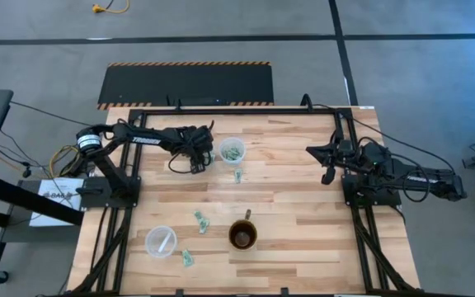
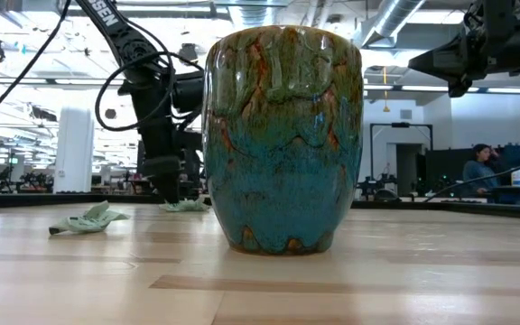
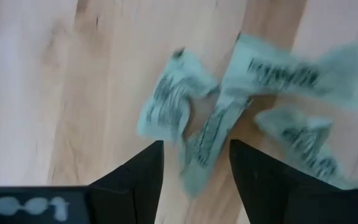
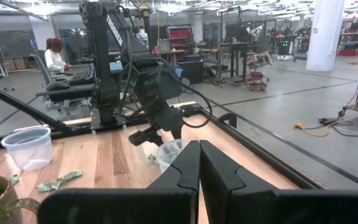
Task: Pick and place items into bin
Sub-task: Put the stevia packet into the top transparent bin
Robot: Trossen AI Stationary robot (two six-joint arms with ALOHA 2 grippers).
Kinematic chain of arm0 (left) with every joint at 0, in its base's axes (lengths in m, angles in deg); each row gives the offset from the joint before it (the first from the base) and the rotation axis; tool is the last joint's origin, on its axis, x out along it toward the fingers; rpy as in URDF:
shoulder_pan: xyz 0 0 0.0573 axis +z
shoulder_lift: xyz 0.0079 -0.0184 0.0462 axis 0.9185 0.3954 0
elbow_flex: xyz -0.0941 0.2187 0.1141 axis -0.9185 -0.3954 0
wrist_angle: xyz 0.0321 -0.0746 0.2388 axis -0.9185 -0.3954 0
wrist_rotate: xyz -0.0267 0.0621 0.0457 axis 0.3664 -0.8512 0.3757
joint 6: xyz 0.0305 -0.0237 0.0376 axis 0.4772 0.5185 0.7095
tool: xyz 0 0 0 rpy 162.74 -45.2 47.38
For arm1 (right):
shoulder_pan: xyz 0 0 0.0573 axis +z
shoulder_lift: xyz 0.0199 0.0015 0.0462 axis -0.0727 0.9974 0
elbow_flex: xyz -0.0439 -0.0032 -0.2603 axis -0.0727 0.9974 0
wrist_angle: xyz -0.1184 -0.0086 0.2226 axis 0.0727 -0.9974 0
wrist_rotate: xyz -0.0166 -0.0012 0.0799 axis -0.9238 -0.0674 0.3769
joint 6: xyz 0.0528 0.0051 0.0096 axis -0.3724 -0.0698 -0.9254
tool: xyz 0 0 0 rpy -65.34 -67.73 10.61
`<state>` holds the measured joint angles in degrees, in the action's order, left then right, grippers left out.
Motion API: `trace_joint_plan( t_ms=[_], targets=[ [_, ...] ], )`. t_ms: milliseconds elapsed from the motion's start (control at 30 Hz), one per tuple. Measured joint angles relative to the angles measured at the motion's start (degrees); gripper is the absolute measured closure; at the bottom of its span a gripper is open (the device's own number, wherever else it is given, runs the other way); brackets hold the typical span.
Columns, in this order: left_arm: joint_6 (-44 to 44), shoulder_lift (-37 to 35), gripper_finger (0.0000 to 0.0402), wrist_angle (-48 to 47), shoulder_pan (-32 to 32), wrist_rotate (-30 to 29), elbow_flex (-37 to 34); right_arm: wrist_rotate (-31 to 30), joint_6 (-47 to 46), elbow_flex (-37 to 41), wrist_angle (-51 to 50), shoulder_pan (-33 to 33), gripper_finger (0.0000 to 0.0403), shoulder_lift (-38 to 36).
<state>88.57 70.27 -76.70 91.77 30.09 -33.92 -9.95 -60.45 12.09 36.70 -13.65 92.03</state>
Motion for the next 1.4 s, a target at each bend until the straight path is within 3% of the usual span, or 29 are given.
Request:
trace_joint_plan(
  t_ms=[300, 633, 1067, 1300, 1400],
  targets=[
    [1.1, 0.0, 0.0243, -0.7, 0.6, 2.5, 0.0, 0.0, 0.0, 0.0, 0.0, 0.0, 0.0403, 0.0],
    [0.9, 0.0, 0.0390, -0.7, 0.5, 4.6, 0.0, 0.0, 0.0, 0.0, 0.0, 0.0, 0.0403, 0.0],
    [-3.3, -1.7, 0.0401, -0.9, -0.7, 4.5, 0.0, 0.0, 0.0, 0.0, 0.0, 0.0, 0.0403, 0.0],
    [-4.4, -10.4, 0.0401, 0.3, -1.8, 2.0, 0.0, 0.0, 0.0, 0.0, 0.0, 0.0, 0.0403, 0.0],
    [-5.7, -14.7, 0.0401, 5.3, -1.9, 5.4, 0.0, 0.0, 0.0, 0.0, 0.0, 0.0, 0.0403, 0.0]
  ],
)
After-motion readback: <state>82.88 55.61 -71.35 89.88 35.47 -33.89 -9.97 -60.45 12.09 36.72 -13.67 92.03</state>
